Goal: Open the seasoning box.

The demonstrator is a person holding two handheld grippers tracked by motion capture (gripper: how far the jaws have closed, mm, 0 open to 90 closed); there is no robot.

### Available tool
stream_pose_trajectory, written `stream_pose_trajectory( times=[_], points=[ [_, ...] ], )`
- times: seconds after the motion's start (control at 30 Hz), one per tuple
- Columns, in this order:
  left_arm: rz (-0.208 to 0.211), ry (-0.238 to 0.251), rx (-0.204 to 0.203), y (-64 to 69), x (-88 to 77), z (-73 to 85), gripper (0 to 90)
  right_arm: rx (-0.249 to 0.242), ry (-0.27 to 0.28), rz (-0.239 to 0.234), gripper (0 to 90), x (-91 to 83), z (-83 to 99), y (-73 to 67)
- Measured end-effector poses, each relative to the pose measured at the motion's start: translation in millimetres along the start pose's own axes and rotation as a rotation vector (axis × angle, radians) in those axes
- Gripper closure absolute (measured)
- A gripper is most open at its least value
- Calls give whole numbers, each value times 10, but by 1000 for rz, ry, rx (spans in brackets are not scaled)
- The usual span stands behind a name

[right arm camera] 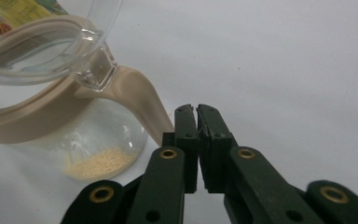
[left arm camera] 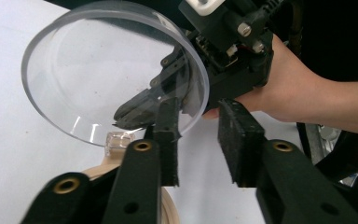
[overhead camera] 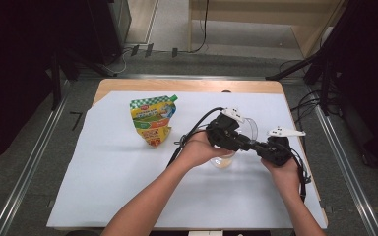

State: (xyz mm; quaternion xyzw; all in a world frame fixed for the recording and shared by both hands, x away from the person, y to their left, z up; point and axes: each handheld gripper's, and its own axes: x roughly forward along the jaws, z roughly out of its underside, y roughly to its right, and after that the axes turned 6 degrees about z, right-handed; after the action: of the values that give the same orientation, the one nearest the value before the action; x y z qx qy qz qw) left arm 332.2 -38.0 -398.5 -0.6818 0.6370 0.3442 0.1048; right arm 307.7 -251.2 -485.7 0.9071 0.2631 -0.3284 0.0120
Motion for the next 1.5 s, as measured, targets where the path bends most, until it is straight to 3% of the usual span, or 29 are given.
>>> stream_pose_trajectory(
  times=[0.2,0.27,0.33,0.47,0.53,0.63,0.77,0.87,1.1,1.33,1.43,1.5],
  points=[
    [-12,-17,-30,-5,-103,76,665,8,10,-24,820,-106,55,-11],
    [14,0,-27,3,-155,110,676,4,8,-11,793,-145,75,-26],
    [9,-2,-19,19,-193,135,686,8,4,-7,758,-194,87,-60],
    [6,-22,-25,43,-273,218,660,16,-7,-45,702,-236,117,-126],
    [34,-23,-35,43,-311,265,676,14,-14,-61,674,-247,147,-172],
    [40,-14,-59,49,-363,351,648,11,-20,-83,631,-271,189,-248],
    [16,-1,-89,37,-442,468,607,-7,-16,-113,573,-293,232,-344],
    [-34,6,-90,27,-478,539,597,-14,-34,-136,548,-280,250,-405],
    [-18,22,-103,22,-601,618,488,-46,-38,-173,519,-231,249,-519],
    [-41,59,-118,16,-829,731,439,-88,-49,-193,506,-169,247,-613],
    [-21,49,-141,-10,-926,780,412,-102,-51,-201,500,-144,244,-656],
    [-49,35,-137,-20,-984,815,412,-112,-51,-203,495,-134,241,-671]
  ],
)
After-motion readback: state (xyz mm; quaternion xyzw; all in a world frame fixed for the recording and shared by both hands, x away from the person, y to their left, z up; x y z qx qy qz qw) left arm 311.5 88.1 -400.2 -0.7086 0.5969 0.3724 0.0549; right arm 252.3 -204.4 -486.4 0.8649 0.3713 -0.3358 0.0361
